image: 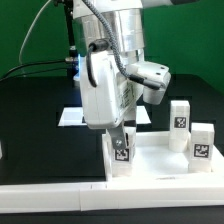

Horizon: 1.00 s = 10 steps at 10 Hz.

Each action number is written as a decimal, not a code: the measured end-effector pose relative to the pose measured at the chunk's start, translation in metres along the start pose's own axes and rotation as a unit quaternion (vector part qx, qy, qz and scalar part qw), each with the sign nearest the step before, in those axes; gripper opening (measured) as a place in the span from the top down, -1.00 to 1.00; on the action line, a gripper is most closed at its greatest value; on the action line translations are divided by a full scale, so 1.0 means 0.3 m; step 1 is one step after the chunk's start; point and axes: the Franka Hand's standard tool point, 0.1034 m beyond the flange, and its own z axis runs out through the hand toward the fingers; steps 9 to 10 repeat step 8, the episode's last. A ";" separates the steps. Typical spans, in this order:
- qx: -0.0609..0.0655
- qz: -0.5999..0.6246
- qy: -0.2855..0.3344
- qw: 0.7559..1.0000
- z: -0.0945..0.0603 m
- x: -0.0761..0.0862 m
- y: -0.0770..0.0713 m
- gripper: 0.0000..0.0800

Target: Assemble square table

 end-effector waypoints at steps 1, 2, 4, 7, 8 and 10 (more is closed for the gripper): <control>-0.003 -0.058 -0.004 0.998 -0.008 -0.006 -0.001 -0.54; 0.000 -0.051 -0.004 0.999 -0.023 -0.032 -0.007 -0.61; 0.002 -0.052 -0.005 0.999 -0.028 -0.034 -0.010 -0.62; 0.007 -0.048 -0.018 0.999 -0.104 -0.049 -0.032 -0.62; 0.005 -0.049 -0.017 0.999 -0.098 -0.048 -0.029 -0.62; 0.005 -0.049 -0.017 0.999 -0.098 -0.048 -0.029 -0.62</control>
Offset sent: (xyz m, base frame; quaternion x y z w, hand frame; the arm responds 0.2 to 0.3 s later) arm 0.0000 0.0000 0.0000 0.0000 0.0000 0.0000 1.0000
